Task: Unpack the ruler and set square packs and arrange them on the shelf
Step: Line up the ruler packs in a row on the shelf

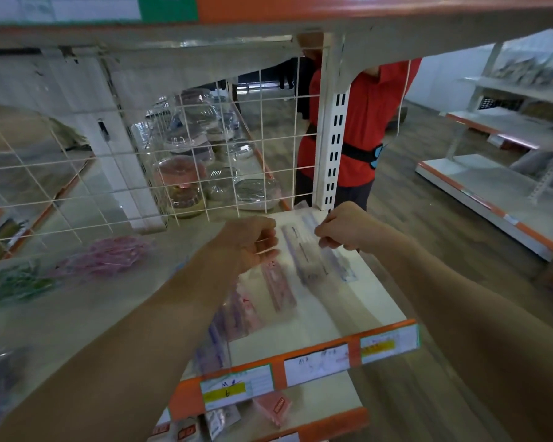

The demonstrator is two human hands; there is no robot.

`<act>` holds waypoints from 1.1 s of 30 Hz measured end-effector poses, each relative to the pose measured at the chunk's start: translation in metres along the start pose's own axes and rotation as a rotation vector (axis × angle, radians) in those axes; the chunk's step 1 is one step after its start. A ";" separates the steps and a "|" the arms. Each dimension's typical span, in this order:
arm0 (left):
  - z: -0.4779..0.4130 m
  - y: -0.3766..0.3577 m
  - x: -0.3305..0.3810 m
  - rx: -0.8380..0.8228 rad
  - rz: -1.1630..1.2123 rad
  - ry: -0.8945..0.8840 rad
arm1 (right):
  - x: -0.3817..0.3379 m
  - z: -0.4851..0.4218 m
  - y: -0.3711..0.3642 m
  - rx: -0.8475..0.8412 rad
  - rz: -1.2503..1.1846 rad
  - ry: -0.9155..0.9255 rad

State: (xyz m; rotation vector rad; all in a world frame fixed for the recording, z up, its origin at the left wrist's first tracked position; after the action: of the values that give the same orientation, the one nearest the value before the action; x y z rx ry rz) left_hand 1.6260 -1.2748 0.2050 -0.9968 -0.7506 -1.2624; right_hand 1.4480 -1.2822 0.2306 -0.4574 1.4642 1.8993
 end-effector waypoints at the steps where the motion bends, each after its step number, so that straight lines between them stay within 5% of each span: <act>1: -0.001 0.004 -0.001 0.008 0.002 0.002 | 0.003 -0.003 -0.002 -0.001 0.018 -0.009; 15: -0.001 -0.025 -0.009 -0.104 -0.074 0.012 | -0.046 0.035 -0.017 0.325 0.374 0.400; 27: -0.004 -0.034 -0.003 -0.086 -0.093 -0.028 | -0.036 0.017 -0.013 0.311 0.451 0.348; 33: -0.004 -0.016 -0.003 -0.076 -0.168 0.005 | -0.027 0.001 -0.009 0.090 0.463 0.165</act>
State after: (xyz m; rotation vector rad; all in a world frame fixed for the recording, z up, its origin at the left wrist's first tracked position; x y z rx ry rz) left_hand 1.6093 -1.2779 0.2040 -1.0079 -0.8001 -1.4469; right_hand 1.4741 -1.2881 0.2420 -0.2500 1.8819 2.1754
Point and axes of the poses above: each hand's wrist, its own z-axis away from the middle knuckle, its own y-axis out of the back of the hand, x = y × z, the point moved 7 cm from there along -z, towards the middle knuckle, and after that the axes turned 5 degrees about -y, right-handed, at the moved point
